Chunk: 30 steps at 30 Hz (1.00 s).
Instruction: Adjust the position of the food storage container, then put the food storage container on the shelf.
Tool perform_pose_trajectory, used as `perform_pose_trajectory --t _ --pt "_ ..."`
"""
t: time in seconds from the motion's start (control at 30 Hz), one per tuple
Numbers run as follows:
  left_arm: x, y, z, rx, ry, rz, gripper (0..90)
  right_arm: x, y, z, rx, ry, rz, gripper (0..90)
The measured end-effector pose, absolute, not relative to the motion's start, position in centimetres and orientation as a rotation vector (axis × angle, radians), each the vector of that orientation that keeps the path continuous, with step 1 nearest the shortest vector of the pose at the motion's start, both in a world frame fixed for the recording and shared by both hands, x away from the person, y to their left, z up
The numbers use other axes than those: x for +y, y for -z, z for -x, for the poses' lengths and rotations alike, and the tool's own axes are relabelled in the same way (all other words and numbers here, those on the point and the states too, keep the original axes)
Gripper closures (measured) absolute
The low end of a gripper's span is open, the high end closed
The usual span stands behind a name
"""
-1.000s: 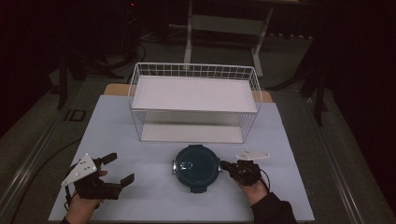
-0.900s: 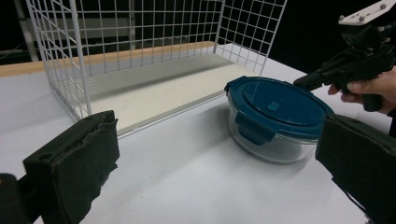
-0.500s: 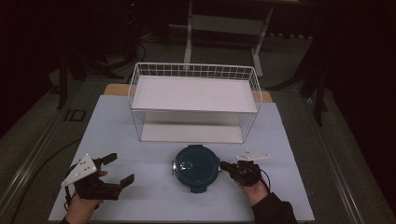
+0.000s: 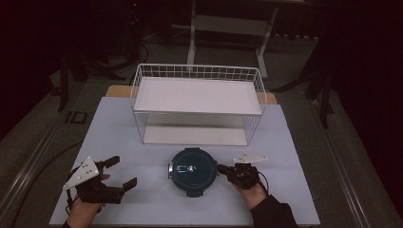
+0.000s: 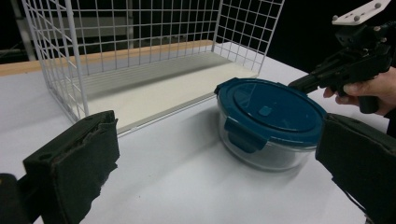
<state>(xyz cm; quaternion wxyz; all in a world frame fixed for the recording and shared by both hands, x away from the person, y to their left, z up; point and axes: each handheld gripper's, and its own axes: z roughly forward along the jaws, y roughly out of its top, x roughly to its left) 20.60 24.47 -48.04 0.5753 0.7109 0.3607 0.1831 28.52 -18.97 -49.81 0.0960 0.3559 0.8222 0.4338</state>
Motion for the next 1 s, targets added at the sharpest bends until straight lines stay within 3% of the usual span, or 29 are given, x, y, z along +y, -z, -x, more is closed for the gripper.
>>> perform_pose_trajectory --t 0.4,0.7,0.73,0.77,1.0 --pt "24.4 48.0 -20.6 0.841 -0.423 -1.671 0.0 -17.8 49.6 -28.6 2.457 -1.327 -1.022 89.8" --pt "24.0 47.3 -20.4 0.814 -0.389 -1.681 0.0 -18.8 48.0 -28.0 2.372 -1.428 -0.977 71.3" --pt "23.7 46.9 -20.3 0.804 -0.377 -1.683 0.0 -18.9 47.8 -27.9 2.362 -1.454 -0.973 66.3" --pt "23.5 46.8 -20.3 0.798 -0.368 -1.689 0.0 -19.0 47.3 -27.6 2.337 -1.48 -0.968 54.4" --pt "22.3 46.0 -20.5 0.766 -0.321 -1.735 0.0 -19.1 46.1 -26.8 2.28 -1.594 -0.924 19.1"
